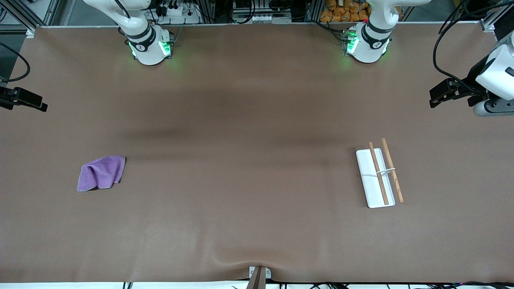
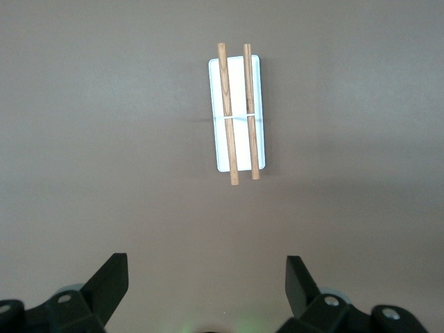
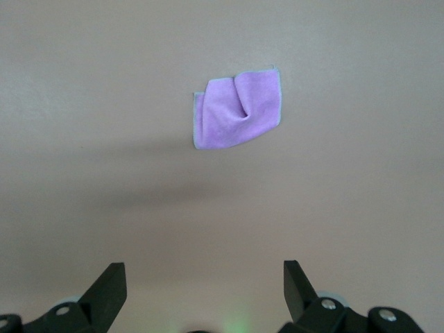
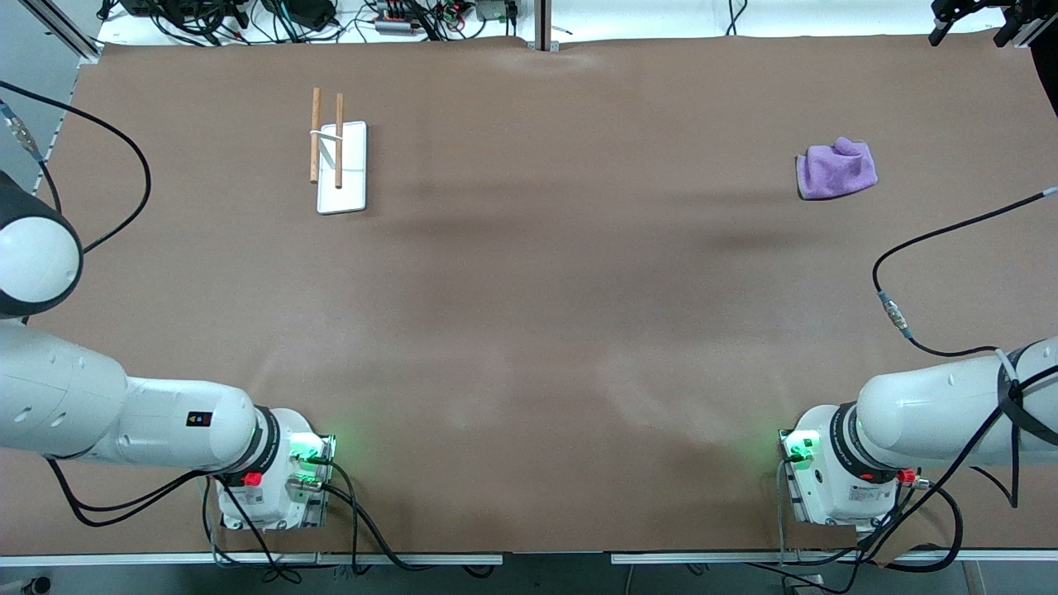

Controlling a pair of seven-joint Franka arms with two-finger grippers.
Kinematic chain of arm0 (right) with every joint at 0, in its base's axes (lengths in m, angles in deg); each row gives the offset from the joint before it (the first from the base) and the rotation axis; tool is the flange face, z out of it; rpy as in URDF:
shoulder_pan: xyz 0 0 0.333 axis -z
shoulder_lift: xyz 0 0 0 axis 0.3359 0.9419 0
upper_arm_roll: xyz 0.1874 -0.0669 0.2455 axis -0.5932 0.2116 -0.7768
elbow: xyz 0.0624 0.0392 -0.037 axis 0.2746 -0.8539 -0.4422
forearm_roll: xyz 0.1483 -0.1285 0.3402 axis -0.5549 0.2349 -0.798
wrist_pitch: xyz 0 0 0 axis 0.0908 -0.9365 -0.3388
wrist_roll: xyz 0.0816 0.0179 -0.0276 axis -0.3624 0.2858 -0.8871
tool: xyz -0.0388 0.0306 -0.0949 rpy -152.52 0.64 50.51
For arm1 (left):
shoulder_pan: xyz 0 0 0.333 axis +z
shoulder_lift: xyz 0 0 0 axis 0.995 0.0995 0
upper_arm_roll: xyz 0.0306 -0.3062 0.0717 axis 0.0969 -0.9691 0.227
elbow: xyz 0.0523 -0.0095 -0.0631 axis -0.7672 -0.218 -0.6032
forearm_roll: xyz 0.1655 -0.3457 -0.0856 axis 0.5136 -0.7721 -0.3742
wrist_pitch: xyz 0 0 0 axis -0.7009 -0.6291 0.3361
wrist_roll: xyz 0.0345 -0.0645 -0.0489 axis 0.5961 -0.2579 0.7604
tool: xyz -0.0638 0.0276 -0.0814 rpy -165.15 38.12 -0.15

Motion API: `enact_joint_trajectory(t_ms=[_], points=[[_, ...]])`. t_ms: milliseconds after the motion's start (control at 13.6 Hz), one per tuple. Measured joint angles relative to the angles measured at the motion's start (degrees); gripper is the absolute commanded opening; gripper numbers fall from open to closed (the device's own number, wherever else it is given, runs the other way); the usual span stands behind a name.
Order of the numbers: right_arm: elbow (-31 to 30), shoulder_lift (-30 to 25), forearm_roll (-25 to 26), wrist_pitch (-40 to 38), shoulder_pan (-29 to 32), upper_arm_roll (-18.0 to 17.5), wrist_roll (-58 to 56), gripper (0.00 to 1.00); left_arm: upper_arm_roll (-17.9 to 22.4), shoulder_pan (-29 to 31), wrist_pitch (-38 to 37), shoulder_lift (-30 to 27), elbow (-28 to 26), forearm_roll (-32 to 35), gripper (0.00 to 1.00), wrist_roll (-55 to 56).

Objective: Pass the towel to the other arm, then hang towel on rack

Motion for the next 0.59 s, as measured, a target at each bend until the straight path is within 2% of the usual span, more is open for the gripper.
enact_joint_trajectory(t_ms=[590], points=[[0.13,6.17,0.19,4.15,2.64,0.09,-6.57,1.00,0.01,0.07,-0.05,0.00,-0.70,0.00,1.00,0.00]])
